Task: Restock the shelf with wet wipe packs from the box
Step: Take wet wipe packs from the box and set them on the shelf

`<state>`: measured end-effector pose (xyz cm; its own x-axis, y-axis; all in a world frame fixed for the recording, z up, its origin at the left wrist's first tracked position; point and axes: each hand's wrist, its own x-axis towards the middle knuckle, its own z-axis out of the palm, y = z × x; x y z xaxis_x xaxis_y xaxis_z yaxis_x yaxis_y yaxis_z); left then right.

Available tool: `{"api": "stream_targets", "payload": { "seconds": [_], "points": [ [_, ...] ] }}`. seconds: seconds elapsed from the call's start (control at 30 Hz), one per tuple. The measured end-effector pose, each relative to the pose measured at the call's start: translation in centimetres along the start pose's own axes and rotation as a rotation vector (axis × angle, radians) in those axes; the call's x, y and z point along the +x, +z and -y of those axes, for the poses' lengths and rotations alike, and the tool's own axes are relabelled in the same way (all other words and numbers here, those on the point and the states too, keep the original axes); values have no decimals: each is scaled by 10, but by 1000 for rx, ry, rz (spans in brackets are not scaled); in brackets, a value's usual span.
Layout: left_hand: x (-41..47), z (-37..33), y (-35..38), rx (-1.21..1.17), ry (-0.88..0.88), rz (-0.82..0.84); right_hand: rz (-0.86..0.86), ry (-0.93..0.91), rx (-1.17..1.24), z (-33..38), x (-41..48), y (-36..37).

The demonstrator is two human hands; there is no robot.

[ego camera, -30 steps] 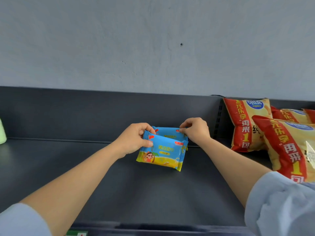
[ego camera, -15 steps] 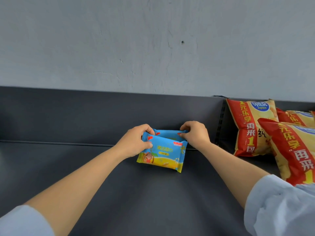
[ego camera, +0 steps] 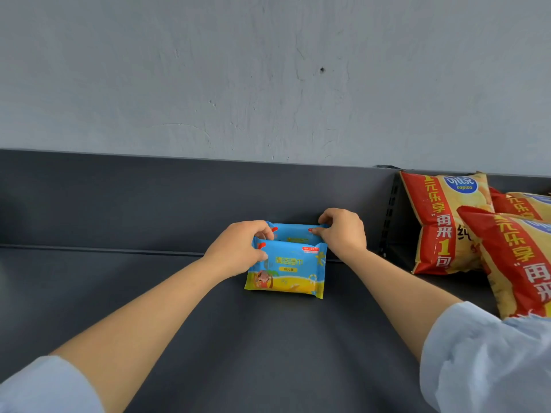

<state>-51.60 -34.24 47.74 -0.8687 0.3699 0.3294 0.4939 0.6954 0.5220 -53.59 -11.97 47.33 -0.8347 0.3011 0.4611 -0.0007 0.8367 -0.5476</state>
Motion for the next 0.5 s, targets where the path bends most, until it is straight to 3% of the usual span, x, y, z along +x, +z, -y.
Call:
{"api": "stream_targets", "payload": {
  "seconds": [0.3, 0.5],
  "points": [
    [20, -4, 15, 85, 24, -87, -36, 64, 197, -12, 3, -7],
    [34, -2, 29, 133, 32, -137, 104, 46, 297, -17, 0, -13]
  ]
}}
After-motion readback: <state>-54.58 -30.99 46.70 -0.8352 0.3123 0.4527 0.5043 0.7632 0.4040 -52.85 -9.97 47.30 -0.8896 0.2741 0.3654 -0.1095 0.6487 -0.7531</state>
